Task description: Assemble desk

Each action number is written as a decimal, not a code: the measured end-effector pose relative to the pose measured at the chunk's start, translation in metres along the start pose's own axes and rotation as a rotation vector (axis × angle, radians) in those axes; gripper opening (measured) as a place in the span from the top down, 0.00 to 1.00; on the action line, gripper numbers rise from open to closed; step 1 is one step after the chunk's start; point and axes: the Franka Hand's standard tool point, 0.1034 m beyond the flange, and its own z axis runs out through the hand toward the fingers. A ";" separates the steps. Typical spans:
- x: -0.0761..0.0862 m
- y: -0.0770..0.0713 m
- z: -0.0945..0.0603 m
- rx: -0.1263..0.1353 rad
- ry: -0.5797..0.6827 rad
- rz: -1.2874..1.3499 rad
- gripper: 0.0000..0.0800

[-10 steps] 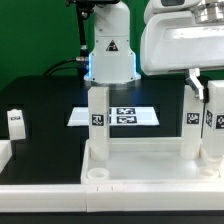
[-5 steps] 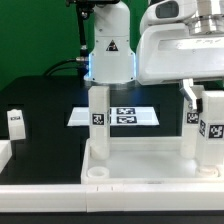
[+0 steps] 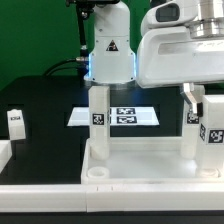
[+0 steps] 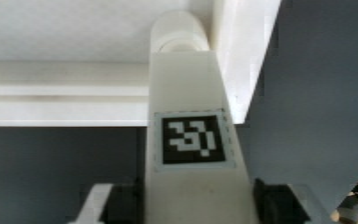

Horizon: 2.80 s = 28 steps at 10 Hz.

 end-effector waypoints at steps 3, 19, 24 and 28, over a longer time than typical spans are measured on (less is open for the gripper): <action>0.000 0.000 0.000 -0.001 0.001 -0.003 0.57; 0.016 0.001 0.006 0.013 -0.440 0.207 0.33; 0.007 -0.004 0.005 -0.126 -0.405 0.770 0.64; 0.009 -0.010 0.007 -0.173 -0.394 1.263 0.64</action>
Offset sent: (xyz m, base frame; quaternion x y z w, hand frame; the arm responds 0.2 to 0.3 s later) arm 0.0000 0.0000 0.0000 0.0000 0.0000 0.0000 1.0000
